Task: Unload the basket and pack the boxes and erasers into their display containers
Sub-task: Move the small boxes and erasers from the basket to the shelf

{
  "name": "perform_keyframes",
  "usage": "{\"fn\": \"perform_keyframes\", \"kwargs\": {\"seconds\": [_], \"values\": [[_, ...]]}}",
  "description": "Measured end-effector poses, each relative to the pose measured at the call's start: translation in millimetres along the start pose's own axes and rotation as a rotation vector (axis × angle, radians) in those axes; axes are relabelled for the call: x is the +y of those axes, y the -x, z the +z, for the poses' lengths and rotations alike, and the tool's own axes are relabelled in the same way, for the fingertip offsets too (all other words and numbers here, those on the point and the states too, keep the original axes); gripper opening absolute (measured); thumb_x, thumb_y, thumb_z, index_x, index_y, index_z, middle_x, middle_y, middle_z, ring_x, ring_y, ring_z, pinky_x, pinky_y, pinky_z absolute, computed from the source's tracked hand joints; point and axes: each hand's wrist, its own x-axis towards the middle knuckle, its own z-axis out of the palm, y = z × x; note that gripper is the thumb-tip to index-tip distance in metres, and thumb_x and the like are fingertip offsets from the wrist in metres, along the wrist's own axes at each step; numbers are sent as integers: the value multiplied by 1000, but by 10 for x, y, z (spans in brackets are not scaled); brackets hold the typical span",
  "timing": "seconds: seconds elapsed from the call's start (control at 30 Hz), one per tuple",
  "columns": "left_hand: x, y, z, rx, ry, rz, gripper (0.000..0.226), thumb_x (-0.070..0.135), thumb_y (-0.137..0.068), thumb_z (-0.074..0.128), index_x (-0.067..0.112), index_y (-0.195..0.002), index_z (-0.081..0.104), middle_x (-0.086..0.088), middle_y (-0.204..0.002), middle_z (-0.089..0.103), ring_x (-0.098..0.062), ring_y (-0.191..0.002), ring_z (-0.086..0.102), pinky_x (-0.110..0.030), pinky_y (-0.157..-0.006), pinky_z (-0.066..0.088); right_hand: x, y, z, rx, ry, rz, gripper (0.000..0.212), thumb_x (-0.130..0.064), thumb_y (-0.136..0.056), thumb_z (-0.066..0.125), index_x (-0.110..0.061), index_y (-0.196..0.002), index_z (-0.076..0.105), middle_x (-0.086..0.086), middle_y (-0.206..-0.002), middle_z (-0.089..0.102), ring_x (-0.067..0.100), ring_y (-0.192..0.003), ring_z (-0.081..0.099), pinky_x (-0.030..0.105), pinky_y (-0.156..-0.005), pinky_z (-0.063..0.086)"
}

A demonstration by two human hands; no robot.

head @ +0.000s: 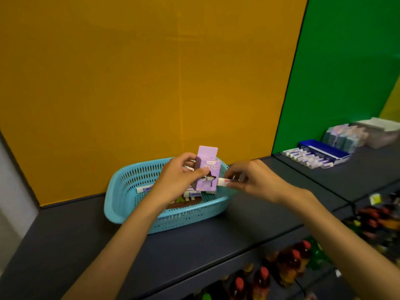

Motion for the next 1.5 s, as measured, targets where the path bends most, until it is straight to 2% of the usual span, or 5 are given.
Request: {"fn": "perform_keyframes", "kwargs": {"seconds": [0.3,0.7,1.1,1.27,1.5], "values": [[236,-120,1091,-201,-16,86,27,26,-85,77,24,-110,67,7,-103,70,-7,-86,69,-24,-77,57,778,1037,-390,13,97,219,17,-36,-88,73,-30,-104,72,-12,-95,68,2,-82,59,23,-72,49],[622,-10,3113,-224,67,55,22,29,-89,74,31,-110,69,8,-108,73,-12,-101,69,-37,-99,51,2189,2635,-929,91,30,297,10,-36,-87,75,-32,-95,72,-14,-86,62,4,-77,61,26,-69,50],[773,-256,4048,7,101,14,33,26,-92,71,25,-124,65,7,-111,73,-10,-100,69,-23,-88,52,3237,3165,-980,100,-18,238,9,-31,-88,74,-31,-96,70,-15,-87,59,6,-80,60,33,-72,52],[671,-575,4225,109,105,-3,32,27,-92,70,26,-123,65,9,-111,72,-10,-103,67,-22,-88,50,3577,2998,-831,69,30,194,11,-33,-91,70,-32,-102,68,-17,-89,51,10,-88,56,32,-75,49],[454,-1132,4572,228,166,-42,34,25,-91,71,23,-124,63,5,-110,73,-11,-103,67,-21,-86,53,4165,2389,-822,67,117,108,17,-36,-93,66,-31,-109,68,-12,-99,59,14,-96,52,28,-73,41]]}}
